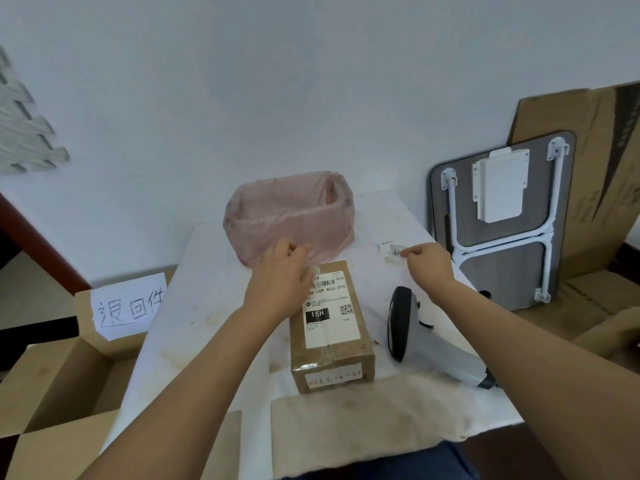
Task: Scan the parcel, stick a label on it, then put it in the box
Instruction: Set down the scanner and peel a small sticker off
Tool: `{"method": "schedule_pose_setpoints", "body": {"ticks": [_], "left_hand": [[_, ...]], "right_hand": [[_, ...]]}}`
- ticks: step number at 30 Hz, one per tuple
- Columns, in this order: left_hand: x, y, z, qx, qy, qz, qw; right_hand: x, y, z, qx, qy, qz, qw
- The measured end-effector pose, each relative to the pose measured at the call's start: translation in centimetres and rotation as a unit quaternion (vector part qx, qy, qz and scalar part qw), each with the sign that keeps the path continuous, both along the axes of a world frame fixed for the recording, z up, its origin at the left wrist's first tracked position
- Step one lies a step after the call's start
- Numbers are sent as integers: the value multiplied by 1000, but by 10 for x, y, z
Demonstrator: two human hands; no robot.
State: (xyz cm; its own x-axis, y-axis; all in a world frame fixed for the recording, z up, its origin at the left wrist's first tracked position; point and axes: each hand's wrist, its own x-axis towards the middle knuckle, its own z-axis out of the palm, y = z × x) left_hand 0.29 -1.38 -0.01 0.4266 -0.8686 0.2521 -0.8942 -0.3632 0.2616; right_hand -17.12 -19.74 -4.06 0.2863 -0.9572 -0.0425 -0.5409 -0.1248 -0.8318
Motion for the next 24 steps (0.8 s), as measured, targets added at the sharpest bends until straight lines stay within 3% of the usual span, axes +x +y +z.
{"method": "schedule_pose_setpoints", "body": {"ticks": [5, 8, 15, 24], "left_hand": [[-8, -4, 16, -50, 56, -27, 997], [-15, -5, 27, -88, 150, -30, 984], [-47, 17, 40, -147, 437, -28, 887], [-75, 54, 26, -205, 545, 3, 813]], "right_hand": [[-2, 23, 27, -43, -105, -12, 993], [-4, 46, 43, -50, -161, 7, 986], [-11, 99, 60, -28, -246, 17, 969], [-22, 162, 55, 3, -278, 66, 958]]}}
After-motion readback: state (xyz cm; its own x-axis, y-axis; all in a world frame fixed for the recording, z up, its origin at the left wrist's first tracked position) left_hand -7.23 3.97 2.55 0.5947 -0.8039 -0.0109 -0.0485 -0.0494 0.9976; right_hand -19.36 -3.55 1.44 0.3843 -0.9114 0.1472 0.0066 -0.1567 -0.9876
